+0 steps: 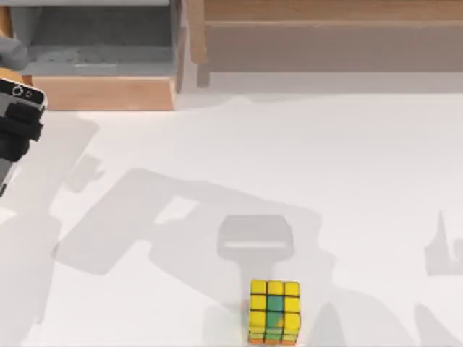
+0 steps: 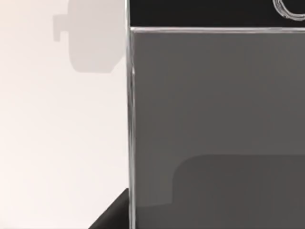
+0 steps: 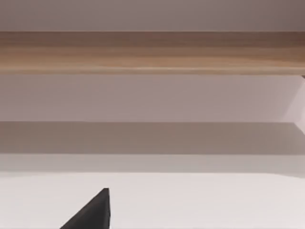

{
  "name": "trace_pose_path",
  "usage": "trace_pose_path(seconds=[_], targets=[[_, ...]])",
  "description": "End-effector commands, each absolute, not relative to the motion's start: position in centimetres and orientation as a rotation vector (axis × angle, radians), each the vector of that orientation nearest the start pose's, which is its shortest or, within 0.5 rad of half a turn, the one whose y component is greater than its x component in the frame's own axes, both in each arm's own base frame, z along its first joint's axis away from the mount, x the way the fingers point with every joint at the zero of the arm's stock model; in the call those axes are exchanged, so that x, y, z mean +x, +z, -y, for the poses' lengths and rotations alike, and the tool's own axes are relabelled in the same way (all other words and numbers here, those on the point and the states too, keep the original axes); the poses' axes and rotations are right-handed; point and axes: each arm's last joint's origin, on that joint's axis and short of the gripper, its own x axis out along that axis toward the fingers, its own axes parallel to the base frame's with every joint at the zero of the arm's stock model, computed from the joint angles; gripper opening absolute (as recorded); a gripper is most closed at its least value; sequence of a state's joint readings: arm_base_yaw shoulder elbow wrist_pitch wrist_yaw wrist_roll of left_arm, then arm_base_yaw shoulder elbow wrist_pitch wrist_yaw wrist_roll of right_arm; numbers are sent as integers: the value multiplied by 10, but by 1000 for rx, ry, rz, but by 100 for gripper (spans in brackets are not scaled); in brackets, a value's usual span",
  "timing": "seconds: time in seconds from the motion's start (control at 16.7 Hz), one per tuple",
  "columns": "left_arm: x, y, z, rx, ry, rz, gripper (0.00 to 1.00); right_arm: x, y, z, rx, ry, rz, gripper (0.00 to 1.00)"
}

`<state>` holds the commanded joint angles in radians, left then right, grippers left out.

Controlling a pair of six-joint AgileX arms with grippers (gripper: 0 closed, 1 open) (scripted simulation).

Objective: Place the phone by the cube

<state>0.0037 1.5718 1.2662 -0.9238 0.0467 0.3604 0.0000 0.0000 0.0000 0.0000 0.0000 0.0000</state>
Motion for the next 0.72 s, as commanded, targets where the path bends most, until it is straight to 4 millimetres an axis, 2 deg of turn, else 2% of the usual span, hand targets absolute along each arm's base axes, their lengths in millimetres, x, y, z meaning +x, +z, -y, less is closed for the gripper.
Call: trace_pose_path(seconds=[0.18, 0.36, 0.72], targets=[[299, 263, 35, 240, -288, -1202, 0, 106, 160, 1, 0, 0, 0, 100], [283, 263, 71, 188, -306, -1234, 0, 106, 160, 1, 0, 0, 0, 100], [248, 242, 131, 81, -257, -1374, 0, 106, 160, 1, 0, 0, 0, 100]])
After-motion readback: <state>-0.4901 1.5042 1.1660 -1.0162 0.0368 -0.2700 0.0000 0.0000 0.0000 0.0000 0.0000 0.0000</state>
